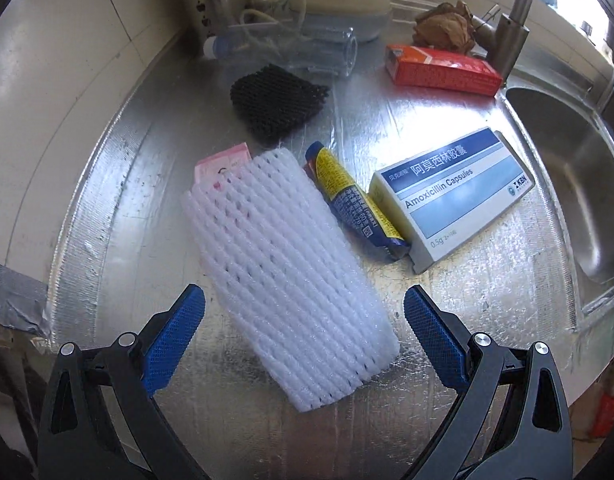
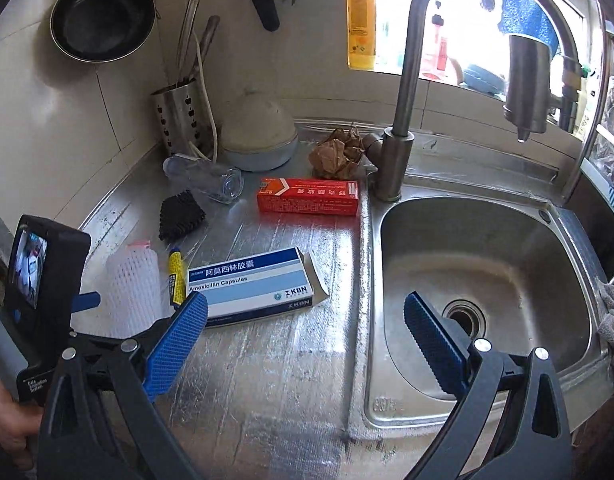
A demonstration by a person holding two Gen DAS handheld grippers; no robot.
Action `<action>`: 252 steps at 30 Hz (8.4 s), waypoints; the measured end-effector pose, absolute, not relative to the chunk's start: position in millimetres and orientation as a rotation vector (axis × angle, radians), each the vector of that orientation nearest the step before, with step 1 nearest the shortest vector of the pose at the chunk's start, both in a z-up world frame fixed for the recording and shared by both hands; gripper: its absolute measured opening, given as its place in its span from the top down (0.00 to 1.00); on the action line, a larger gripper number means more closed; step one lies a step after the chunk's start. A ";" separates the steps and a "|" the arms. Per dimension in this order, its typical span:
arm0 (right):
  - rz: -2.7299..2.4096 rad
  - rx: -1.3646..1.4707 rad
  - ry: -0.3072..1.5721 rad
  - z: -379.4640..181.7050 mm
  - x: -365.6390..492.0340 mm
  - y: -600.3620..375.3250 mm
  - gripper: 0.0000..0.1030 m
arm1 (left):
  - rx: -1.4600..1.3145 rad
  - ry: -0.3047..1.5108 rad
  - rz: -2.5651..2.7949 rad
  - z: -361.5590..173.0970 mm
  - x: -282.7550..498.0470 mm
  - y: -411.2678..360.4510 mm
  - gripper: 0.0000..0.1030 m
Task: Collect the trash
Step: 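Move both grippers back to the counter toward the foam net, then grasp the white foam net with left gripper while right gripper grasps the Amoxicillin box, then carry the foam net and Amoxicillin box over the red trash bin, then open both grippers to drop the net and box into the bin, then move both grippers back toward the pink packet and yellow tube, then grasp the pink wipes packet with left gripper while right gripper grasps the yellow tube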
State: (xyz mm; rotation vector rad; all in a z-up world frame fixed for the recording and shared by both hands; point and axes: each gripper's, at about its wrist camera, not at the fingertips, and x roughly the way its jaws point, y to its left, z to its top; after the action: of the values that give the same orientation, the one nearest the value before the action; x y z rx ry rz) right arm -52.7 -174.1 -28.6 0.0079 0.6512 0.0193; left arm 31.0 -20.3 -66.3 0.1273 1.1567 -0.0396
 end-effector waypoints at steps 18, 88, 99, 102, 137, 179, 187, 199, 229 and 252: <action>0.630 -0.595 0.801 -73.0 52.2 -117.8 0.05 | 0.090 1.215 -0.111 -84.0 38.6 -18.1 0.35; 0.235 0.105 0.889 -46.5 -18.2 -153.1 0.32 | 0.203 0.984 -0.299 -17.5 -22.2 -17.2 0.80; 0.197 0.137 0.831 -33.5 -83.7 -133.8 0.32 | 0.235 0.954 -0.362 3.5 -66.2 -3.9 0.80; 0.204 0.137 0.846 -38.3 -104.4 -128.8 0.32 | 0.245 0.957 -0.389 4.5 -82.6 2.5 0.80; 0.179 0.093 1.315 -350.7 -181.1 -83.1 0.32 | 0.513 1.440 -0.576 -268.4 -199.1 25.1 0.79; 0.132 0.007 1.242 -312.9 -209.2 -123.2 0.05 | 0.435 1.357 -0.407 -207.3 -178.0 37.0 0.26; 0.008 0.017 0.971 -143.9 -205.8 -171.1 0.05 | 0.343 1.121 -0.299 -58.0 -138.1 35.9 0.21; 0.030 0.041 0.693 -42.1 -130.7 -169.2 0.05 | 0.077 1.022 -0.109 12.7 4.7 38.0 0.14; 0.130 0.014 0.701 -51.0 -15.2 -128.6 0.05 | -0.077 1.277 0.006 -87.2 104.2 54.0 0.26; 0.194 -0.148 0.945 -122.4 78.0 -53.3 0.18 | 0.022 1.260 -0.051 -78.9 82.8 87.2 0.45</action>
State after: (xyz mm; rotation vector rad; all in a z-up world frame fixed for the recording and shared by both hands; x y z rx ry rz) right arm 78.0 -53.3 -122.4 -0.1475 0.9447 0.1944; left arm 82.8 87.2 -78.9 0.0224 1.2604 -0.0505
